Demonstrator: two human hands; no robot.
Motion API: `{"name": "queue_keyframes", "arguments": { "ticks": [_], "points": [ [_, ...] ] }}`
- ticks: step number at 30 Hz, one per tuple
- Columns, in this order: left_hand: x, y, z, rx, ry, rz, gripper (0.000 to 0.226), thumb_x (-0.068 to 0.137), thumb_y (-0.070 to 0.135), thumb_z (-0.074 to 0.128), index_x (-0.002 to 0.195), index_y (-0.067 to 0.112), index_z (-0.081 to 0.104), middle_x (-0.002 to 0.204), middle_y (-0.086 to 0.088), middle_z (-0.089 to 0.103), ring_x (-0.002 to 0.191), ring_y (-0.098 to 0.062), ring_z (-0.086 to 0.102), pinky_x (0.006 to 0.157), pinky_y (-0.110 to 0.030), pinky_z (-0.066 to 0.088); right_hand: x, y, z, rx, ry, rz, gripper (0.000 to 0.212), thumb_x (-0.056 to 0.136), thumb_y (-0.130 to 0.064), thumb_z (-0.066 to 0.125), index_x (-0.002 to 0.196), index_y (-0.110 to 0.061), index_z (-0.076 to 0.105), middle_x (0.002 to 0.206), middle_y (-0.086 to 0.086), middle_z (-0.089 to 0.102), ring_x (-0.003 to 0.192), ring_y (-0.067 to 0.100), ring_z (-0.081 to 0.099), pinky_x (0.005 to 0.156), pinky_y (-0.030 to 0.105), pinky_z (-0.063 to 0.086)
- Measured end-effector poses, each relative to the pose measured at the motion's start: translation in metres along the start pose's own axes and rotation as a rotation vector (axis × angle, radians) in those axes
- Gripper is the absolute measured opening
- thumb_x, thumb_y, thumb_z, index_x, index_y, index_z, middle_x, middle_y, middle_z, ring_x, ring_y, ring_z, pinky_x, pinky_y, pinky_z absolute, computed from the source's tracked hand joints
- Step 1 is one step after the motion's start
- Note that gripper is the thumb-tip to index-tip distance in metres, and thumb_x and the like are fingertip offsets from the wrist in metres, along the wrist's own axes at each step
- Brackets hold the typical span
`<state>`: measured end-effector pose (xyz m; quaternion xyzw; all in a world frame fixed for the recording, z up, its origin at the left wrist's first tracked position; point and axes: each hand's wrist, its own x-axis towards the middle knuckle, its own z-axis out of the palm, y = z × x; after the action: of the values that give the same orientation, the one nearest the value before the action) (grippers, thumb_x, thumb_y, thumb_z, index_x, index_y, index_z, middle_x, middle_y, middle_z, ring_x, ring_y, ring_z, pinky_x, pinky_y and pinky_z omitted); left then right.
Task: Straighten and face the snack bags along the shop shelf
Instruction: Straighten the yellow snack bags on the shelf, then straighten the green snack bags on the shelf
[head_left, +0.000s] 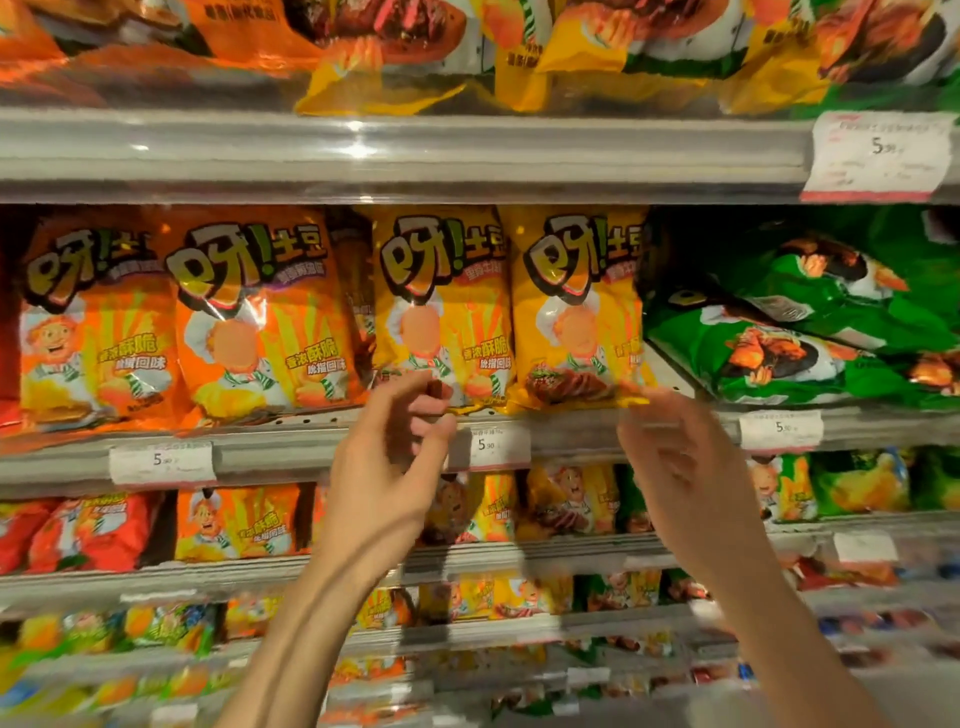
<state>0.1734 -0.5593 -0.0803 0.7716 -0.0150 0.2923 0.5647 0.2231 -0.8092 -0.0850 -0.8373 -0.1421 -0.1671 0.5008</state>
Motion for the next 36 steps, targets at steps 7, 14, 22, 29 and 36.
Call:
{"name": "queue_keyframes", "arguments": {
  "ticks": [7, 14, 22, 29, 36],
  "points": [
    [-0.037, -0.011, 0.046, 0.024, -0.052, -0.208, 0.023, 0.099, 0.03, 0.061, 0.121, 0.031, 0.06, 0.092, 0.007, 0.072, 0.092, -0.011, 0.067, 0.082, -0.025, 0.052, -0.021, 0.058, -0.036, 0.031, -0.096, 0.193, 0.019, 0.093, -0.04, 0.061, 0.111, -0.034, 0.064, 0.091, -0.013, 0.074, 0.086, 0.002, 0.069, 0.081, 0.035, 0.059],
    [-0.065, 0.01, 0.126, 0.064, -0.008, -0.249, 0.025, 0.099, 0.029, 0.064, 0.12, 0.04, 0.06, 0.103, 0.012, 0.073, 0.102, -0.007, 0.067, 0.087, -0.028, 0.05, -0.013, 0.103, -0.109, 0.124, -0.19, 0.263, 0.022, 0.094, -0.033, 0.061, 0.114, -0.027, 0.067, 0.087, -0.015, 0.074, 0.084, -0.004, 0.068, 0.069, 0.011, 0.051],
    [-0.073, 0.03, 0.173, 0.042, -0.02, -0.284, 0.02, 0.097, 0.033, 0.065, 0.116, 0.039, 0.063, 0.098, 0.013, 0.073, 0.096, -0.006, 0.069, 0.082, -0.025, 0.049, -0.005, 0.125, -0.153, 0.122, -0.221, 0.302, 0.02, 0.097, -0.027, 0.06, 0.116, -0.028, 0.064, 0.091, -0.012, 0.074, 0.084, 0.0, 0.068, 0.073, 0.016, 0.053],
    [-0.055, 0.031, 0.182, -0.003, -0.057, -0.238, 0.019, 0.099, 0.031, 0.064, 0.117, 0.036, 0.064, 0.102, 0.013, 0.074, 0.1, -0.002, 0.067, 0.081, -0.023, 0.049, 0.001, 0.12, -0.168, 0.107, -0.135, 0.27, 0.015, 0.096, -0.032, 0.061, 0.111, -0.034, 0.065, 0.091, -0.019, 0.074, 0.089, 0.003, 0.07, 0.08, 0.028, 0.058],
    [-0.04, 0.036, 0.186, -0.123, -0.067, -0.212, 0.023, 0.094, 0.04, 0.063, 0.116, 0.036, 0.065, 0.105, 0.011, 0.075, 0.103, -0.006, 0.068, 0.088, -0.032, 0.053, 0.007, 0.108, -0.184, 0.005, -0.03, 0.137, 0.012, 0.095, -0.03, 0.061, 0.105, -0.035, 0.065, 0.088, -0.017, 0.074, 0.086, 0.002, 0.07, 0.076, 0.019, 0.056]
  ]
}}
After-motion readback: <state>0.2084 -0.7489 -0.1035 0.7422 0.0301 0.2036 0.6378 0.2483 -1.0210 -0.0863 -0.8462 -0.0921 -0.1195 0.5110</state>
